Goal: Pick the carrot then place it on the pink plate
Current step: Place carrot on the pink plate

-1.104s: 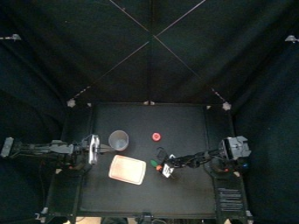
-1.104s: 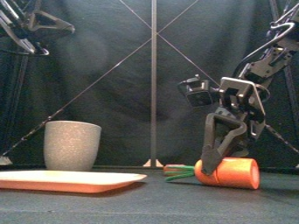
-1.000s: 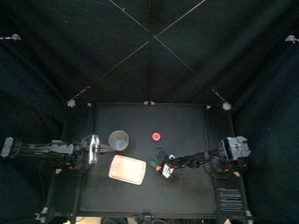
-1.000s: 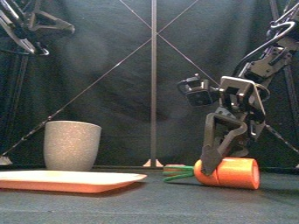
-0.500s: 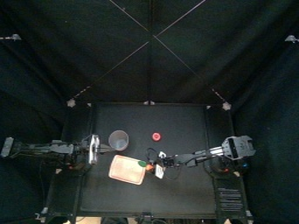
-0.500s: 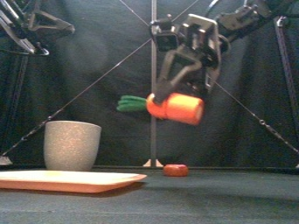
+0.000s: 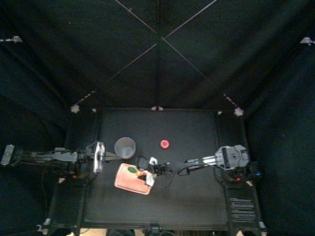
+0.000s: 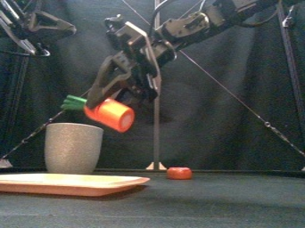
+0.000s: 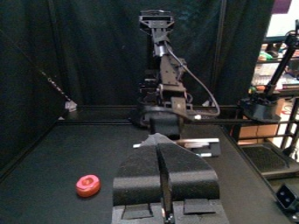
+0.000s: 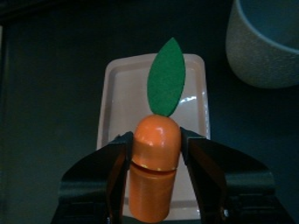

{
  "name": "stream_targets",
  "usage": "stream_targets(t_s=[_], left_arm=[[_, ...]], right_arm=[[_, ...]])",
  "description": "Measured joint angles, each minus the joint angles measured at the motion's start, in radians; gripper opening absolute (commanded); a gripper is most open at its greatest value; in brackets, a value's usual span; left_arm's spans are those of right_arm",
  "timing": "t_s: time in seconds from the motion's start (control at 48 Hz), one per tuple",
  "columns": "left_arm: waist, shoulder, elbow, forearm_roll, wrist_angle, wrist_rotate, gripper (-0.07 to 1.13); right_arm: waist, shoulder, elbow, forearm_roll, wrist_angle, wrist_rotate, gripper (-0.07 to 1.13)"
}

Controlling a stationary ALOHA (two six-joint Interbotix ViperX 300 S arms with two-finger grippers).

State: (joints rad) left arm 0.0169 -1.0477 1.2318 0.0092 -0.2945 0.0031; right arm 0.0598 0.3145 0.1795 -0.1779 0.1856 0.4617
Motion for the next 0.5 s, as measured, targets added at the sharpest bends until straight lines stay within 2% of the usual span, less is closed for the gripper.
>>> stream_targets(t_s=[0.292,0.396,0.5], left_arm=[[0.000,0.000,0.000,0.000,0.002,0.000,-0.04],[0.000,0.000,0.000,0.002,0.002,0.000,-0.04],[0.000,0.000,0.000,0.000,0.000,0.000,-0.04]], right_arm=[[0.003,0.110,-0.061,-0.003,-0.069,0.005,0.54],[0.005,0.135,-0.071,-0.003,-0.095,0.006,0.61],[0.005,0.141,-0.072,0.000,-0.101,0.006,0.73]])
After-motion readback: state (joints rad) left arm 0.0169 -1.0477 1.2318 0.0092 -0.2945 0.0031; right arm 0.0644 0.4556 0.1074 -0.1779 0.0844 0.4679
